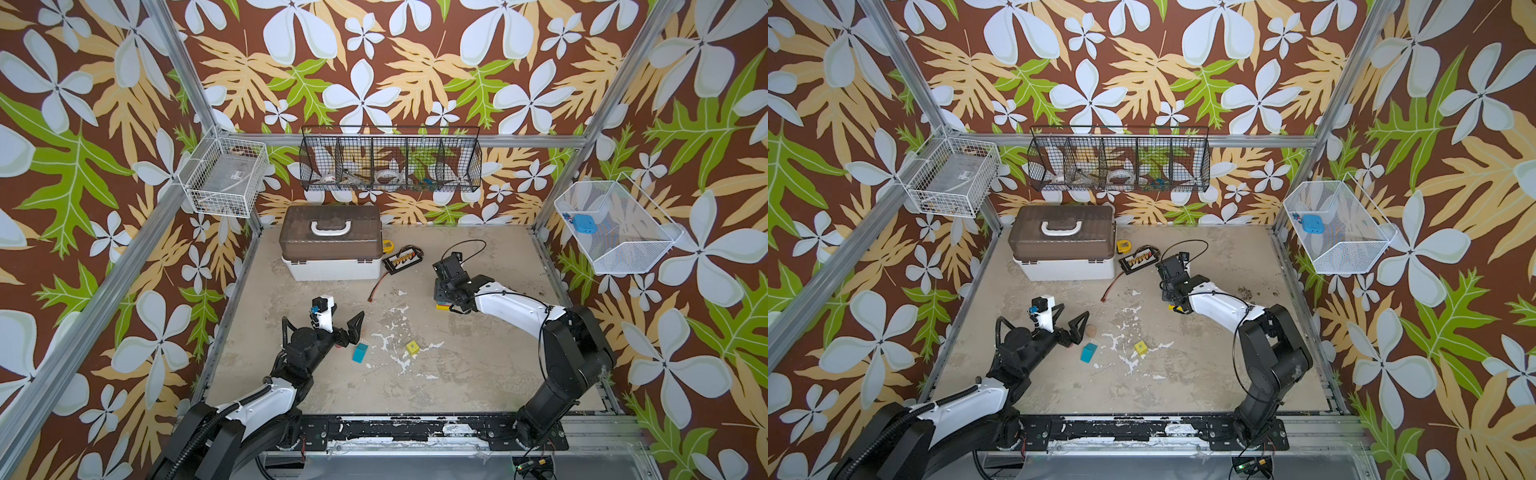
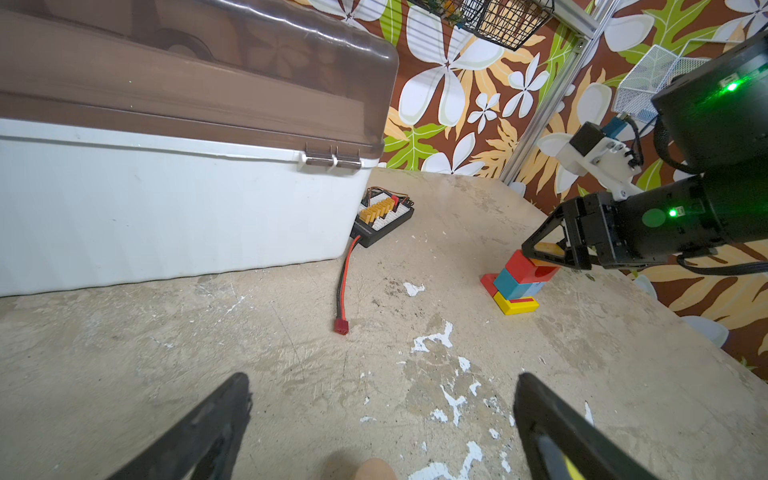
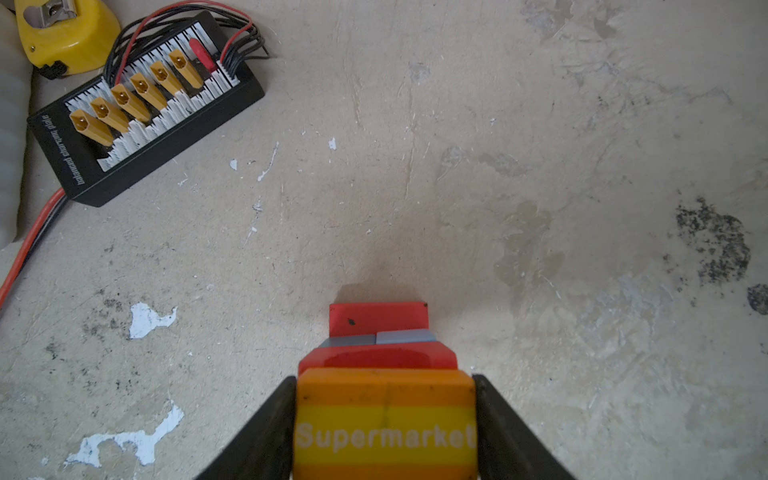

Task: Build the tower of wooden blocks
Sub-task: 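Lower the orange Supermarket block onto the red arch block slowly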

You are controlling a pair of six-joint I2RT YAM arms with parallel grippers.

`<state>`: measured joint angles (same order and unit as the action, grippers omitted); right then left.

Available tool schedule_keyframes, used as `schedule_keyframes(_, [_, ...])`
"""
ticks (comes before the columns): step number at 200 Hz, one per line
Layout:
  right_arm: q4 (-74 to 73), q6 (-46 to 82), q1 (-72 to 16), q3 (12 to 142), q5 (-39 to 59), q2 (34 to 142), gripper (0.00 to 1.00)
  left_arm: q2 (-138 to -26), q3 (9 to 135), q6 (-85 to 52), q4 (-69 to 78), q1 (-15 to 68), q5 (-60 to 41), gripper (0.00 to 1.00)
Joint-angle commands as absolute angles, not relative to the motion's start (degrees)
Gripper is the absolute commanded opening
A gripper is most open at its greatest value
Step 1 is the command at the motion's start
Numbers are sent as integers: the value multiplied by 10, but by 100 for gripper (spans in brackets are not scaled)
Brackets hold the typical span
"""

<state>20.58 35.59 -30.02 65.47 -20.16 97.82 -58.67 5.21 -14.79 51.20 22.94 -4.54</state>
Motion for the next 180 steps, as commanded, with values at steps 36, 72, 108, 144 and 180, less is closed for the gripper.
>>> schedule_keyframes(36, [208,358,-301,663,-201,984,64,-587,56,-147,520,229,-42,100])
schedule_keyframes(72, [212,355,-301,665,-205,989,64,-588,57,-147,520,230,-42,100])
schedule_keyframes(108, [216,348,-301,666,-208,990,64,-589,57,-147,520,230,-42,100])
schedule_keyframes(144, [214,338,-301,663,-206,987,67,-589,57,-147,521,230,-42,100])
schedule_keyframes(180, [215,330,-301,660,-206,984,71,-589,57,-147,520,230,-42,100])
